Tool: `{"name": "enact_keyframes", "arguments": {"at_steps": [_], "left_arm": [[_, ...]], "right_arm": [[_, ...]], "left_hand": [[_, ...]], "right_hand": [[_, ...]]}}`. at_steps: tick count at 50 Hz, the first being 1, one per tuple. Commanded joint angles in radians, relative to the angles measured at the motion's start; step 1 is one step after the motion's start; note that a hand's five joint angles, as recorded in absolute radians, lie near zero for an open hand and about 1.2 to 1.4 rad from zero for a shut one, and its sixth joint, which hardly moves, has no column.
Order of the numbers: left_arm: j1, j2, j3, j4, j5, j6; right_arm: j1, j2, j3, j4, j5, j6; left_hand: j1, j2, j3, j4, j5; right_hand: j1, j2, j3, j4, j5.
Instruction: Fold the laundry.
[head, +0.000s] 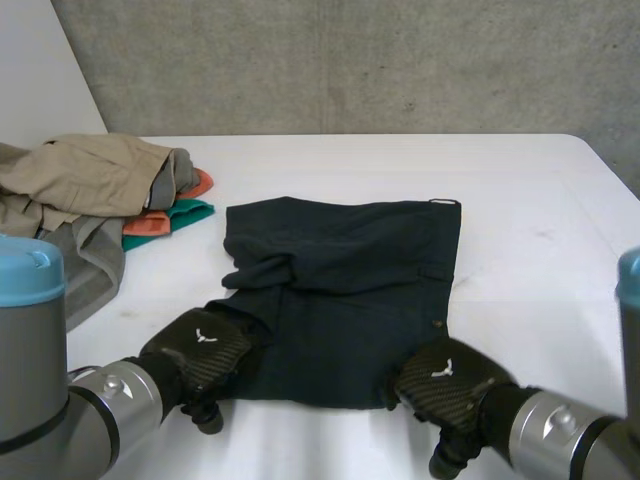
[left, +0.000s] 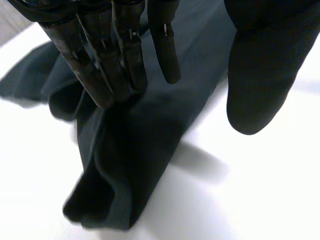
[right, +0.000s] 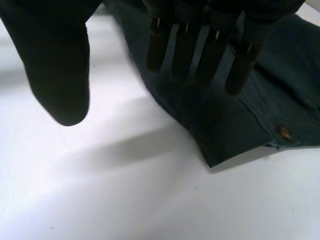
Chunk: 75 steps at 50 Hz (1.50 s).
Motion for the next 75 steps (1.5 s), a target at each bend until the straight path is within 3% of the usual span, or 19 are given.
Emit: {"name": "enact_keyframes", "arguments": {"at_steps": [1,6,10,21,28,32,33,36,40,44,49,56,60,67,71,75], "left_arm": [[0.158,-0.098,0.001,0.038,0.046,0.1],[0.261,-0.149,0.004,0.128,0.049,0.189],[0.293,-0.17,0.006,0.179,0.059,0.207],[0.304,-0.233,0.024,0.223,0.099,0.253],[0.295,-0.284,0.055,0.334,0.082,0.273],[0.286,-0.316,0.072,0.369,0.07,0.291],[0.283,-0.319,0.078,0.375,0.072,0.294],[0.28,-0.313,0.087,0.372,0.067,0.291],[0.267,-0.229,0.092,0.326,0.062,0.259],[0.253,-0.049,0.107,0.251,0.058,0.164],[0.234,0.222,0.225,0.091,0.059,-0.003],[0.185,0.402,0.421,-0.146,0.069,-0.121],[0.103,0.33,0.533,-0.263,0.069,-0.14],[0.059,0.059,0.642,-0.261,-0.017,-0.126],[0.059,-0.158,0.776,-0.228,-0.066,-0.11],[0.062,-0.337,0.989,-0.188,-0.094,-0.087]], "right_arm": [[0.051,0.072,0.083,-0.285,0.094,0.003],[0.083,0.118,0.109,-0.488,0.179,-0.002],[0.104,0.155,0.106,-0.594,0.229,-0.005],[0.111,0.273,0.044,-0.691,0.283,-0.053],[0.109,0.334,0.003,-0.738,0.303,-0.076],[0.109,0.343,-0.015,-0.743,0.311,-0.071],[0.109,0.337,-0.02,-0.74,0.314,-0.071],[0.112,0.314,-0.017,-0.722,0.326,-0.063],[0.1,0.201,-0.045,-0.644,0.326,-0.056],[0.071,0.063,-0.138,-0.403,0.316,-0.059],[-0.029,-0.061,-0.397,-0.054,0.277,-0.019],[-0.162,-0.062,-0.754,0.273,0.185,0.053],[-0.208,0.024,-0.882,0.363,0.133,0.088],[-0.175,0.207,-0.941,0.414,0.142,0.079],[-0.159,0.323,-0.945,0.383,0.199,0.062],[-0.138,0.411,-0.999,0.199,0.303,0.067]], "left_hand": [[-0.126,-0.139,-0.141,-0.135,-0.137],[-0.152,-0.166,-0.168,-0.162,-0.164],[-0.15,-0.163,-0.165,-0.159,-0.161],[-0.123,-0.136,-0.138,-0.132,-0.134],[0.094,0.08,0.078,0.084,0.083],[0.475,0.462,0.46,0.466,0.464],[0.781,0.768,0.766,0.772,0.77],[0.793,0.779,0.777,0.783,0.781],[0.793,0.779,0.777,0.783,0.781],[0.793,0.779,0.777,0.783,0.781],[0.793,0.779,0.777,0.783,0.781],[0.793,0.779,0.777,0.783,0.781],[0.793,0.779,0.777,0.783,0.781],[0.793,0.779,0.777,0.783,0.781],[0.793,0.779,0.777,0.783,0.781],[0.793,0.779,0.777,0.783,0.781]], "right_hand": [[-0.136,-0.132,-0.131,-0.133,-0.115],[-0.148,-0.144,-0.143,-0.146,-0.127],[-0.099,-0.095,-0.093,-0.096,-0.078],[0.098,0.102,0.104,0.101,0.119],[0.253,0.258,0.259,0.256,0.274],[0.711,0.715,0.716,0.714,0.732],[0.834,0.839,0.84,0.837,0.855],[0.836,0.84,0.841,0.838,0.856],[0.836,0.84,0.841,0.838,0.856],[0.836,0.84,0.841,0.838,0.856],[0.836,0.84,0.841,0.838,0.856],[0.836,0.84,0.841,0.838,0.856],[0.836,0.84,0.841,0.838,0.856],[0.836,0.84,0.841,0.838,0.856],[0.836,0.84,0.841,0.838,0.856],[0.836,0.84,0.841,0.838,0.856]]}}
